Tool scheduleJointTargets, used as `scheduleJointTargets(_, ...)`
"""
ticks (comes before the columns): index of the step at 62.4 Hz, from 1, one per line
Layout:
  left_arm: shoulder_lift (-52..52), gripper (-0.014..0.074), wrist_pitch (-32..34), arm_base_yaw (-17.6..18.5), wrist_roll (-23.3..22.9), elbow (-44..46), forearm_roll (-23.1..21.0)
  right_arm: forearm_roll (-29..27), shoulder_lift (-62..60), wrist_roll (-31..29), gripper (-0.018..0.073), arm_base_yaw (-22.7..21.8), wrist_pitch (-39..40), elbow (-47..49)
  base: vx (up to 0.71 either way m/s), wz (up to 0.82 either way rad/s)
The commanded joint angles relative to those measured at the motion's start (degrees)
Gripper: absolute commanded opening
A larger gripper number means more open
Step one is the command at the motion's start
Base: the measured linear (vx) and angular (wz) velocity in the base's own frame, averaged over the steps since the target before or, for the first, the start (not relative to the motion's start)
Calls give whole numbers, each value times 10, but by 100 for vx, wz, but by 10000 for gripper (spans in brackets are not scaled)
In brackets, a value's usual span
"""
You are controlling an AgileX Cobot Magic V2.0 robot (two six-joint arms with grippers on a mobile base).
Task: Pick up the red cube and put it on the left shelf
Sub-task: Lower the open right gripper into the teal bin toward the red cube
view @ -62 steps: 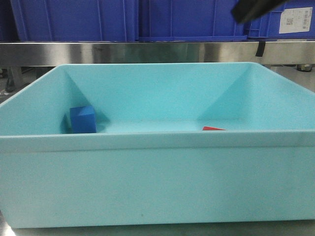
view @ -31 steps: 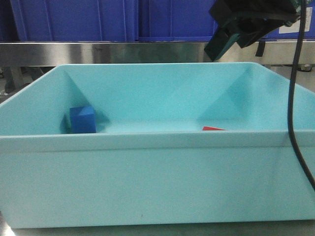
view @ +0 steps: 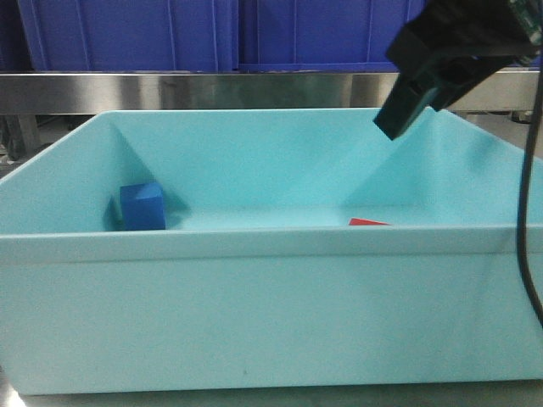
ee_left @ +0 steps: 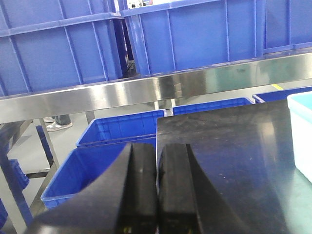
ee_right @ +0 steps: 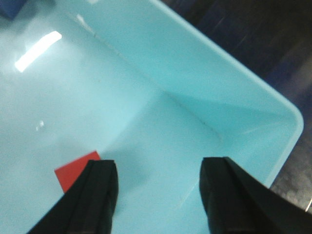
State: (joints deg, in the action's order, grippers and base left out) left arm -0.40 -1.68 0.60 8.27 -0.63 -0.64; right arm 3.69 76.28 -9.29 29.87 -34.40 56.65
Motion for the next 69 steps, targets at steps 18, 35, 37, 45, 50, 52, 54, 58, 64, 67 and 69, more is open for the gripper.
scheduleJointTargets(18,-1,106,52,1,0,-13,-3,-70,-1,-70,472,14,-44,44,0,0)
scheduleJointTargets(35,-1,106,52,1,0,-13,-3,-86,18,-69,470,22,-30,55,0,0)
scheduleJointTargets(37,-1,106,52,1,0,-13,-3,-86,18,-69,470,22,-31,55,0,0)
scheduleJointTargets(45,-1,106,52,1,0,-13,-3,-86,25,-73,470,23,-37,55,0,0)
scheduleJointTargets(50,-1,106,52,1,0,-13,-3,-87,26,-99,470,24,-47,56,0,0)
scheduleJointTargets(52,-1,106,52,1,0,-13,-3,-89,26,-109,470,24,-51,56,0,0)
scheduleJointTargets(54,-1,106,52,1,0,-13,-3,-91,26,-118,470,26,-57,56,0,0)
scheduleJointTargets(58,-1,106,52,1,0,-13,-3,-93,26,-139,470,32,-69,56,0,0)
scheduleJointTargets(64,-1,106,52,1,0,-13,-3,-93,26,-160,470,41,-87,56,0,0)
scheduleJointTargets(67,-1,106,52,1,0,-13,-3,-94,26,-167,470,41,-93,56,0,0)
scheduleJointTargets(69,-1,106,52,1,0,-13,-3,-94,26,-171,471,41,-96,56,0,0)
